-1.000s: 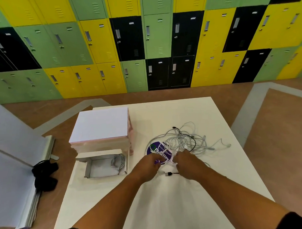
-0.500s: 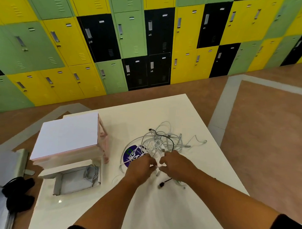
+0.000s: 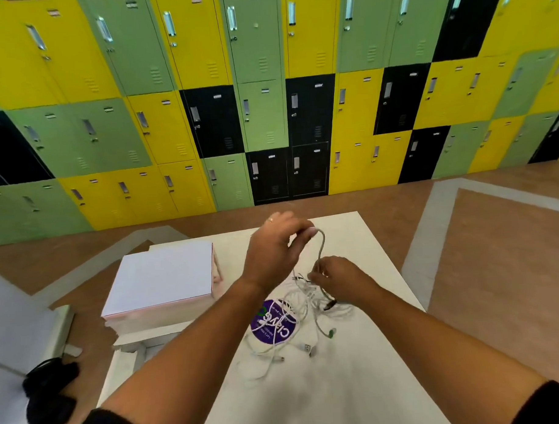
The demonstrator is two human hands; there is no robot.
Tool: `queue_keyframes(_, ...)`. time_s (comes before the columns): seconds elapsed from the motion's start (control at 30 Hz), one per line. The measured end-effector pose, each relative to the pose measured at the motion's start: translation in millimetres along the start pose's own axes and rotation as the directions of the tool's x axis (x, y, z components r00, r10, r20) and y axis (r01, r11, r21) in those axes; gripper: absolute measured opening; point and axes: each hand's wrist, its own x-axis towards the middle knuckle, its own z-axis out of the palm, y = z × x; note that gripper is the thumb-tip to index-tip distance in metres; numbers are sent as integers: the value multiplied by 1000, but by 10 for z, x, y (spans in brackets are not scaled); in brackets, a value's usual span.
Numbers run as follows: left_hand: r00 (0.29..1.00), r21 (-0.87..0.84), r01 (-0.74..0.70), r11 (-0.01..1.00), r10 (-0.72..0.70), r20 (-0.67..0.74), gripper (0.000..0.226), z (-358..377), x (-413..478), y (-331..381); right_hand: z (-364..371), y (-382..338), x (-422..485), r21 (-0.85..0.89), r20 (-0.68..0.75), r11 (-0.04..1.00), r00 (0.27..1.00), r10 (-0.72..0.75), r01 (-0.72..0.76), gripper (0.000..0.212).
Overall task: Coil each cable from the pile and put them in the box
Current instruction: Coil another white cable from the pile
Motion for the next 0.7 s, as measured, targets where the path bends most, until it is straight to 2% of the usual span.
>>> queue_keyframes(0.13,985,-138,8,990,-32,-169,13,-234,310,148,-38,-115,-15,-103,84,995,996,6,3,28)
queue_keyframes(0.17,977,-167,8,986,-43,-207,13,-282,370,173,-33,-122,-33,-82,96,997,995,8,0,27)
queue_keyframes(0.23,959,-210,21,977,-79,-271,11,-376,465,202,-66,-170,-64,52,112,999,994,10,-16,24)
queue_keyframes(0.33,920,-315,97,944,-206,-334,9,-460,516,184,-136,-260,-77,231,100,973,995,-3,-20,16)
queue_keyframes(0.47,809,-505,183,843,-421,-410,13,-545,561,148,-140,-188,-83,433,72,896,995,73,-97,21)
queue_keyframes(0.57,820,-508,215,834,-436,-370,12,-600,551,86,-132,-126,-84,519,42,842,989,144,-145,27)
queue_keyframes(0.7,873,-428,353,832,-458,-169,12,-534,381,-112,-283,-296,-64,723,-55,687,985,164,-74,24)
